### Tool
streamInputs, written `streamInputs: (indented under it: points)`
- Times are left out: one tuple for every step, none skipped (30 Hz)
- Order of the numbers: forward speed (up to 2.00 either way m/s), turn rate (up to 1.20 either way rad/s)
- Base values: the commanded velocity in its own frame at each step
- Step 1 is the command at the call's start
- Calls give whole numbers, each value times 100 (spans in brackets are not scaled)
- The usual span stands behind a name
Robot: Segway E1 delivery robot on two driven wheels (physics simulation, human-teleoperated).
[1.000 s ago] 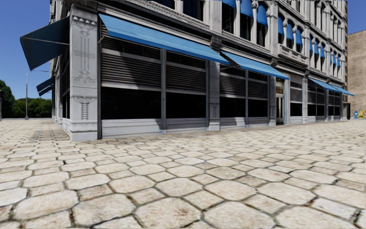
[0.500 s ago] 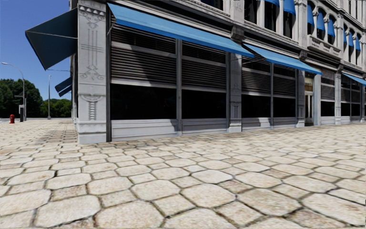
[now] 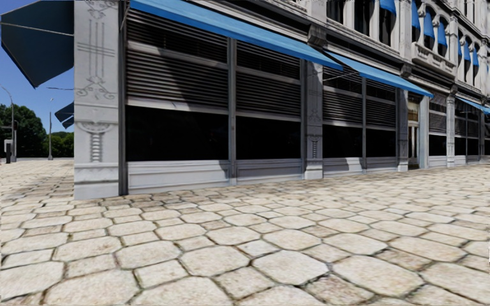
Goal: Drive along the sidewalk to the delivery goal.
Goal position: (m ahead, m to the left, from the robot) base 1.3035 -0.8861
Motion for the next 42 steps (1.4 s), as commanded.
streamInputs:
  points:
    - [125, -75]
    - [125, -76]
    - [124, -76]
    - [124, -76]
    - [124, -76]
    - [124, -76]
    - [123, -76]
    - [123, -76]
    - [121, -76]
    - [117, -76]
    - [116, -76]
    - [115, -76]
    - [115, -76]
    - [114, -76]
    - [114, -76]
    - [114, -76]
    - [112, -76]
    - [108, -76]
    - [105, -76]
    - [104, -76]
    - [104, -76]
    - [103, -76]
    - [99, -76]
    - [95, -76]
    - [95, -76]
    - [91, -76]
    - [90, -76]
    - [87, -76]
    - [87, -76]
    - [83, -76]
    - [79, -76]
    - [0, 0]
    - [0, 0]
    - [0, 0]
    - [0, 0]
    - [0, 0]
    - [0, 0]
    - [0, 0]
    - [0, 0]
    - [0, 0]
    - [0, 0]
    - [0, 0]
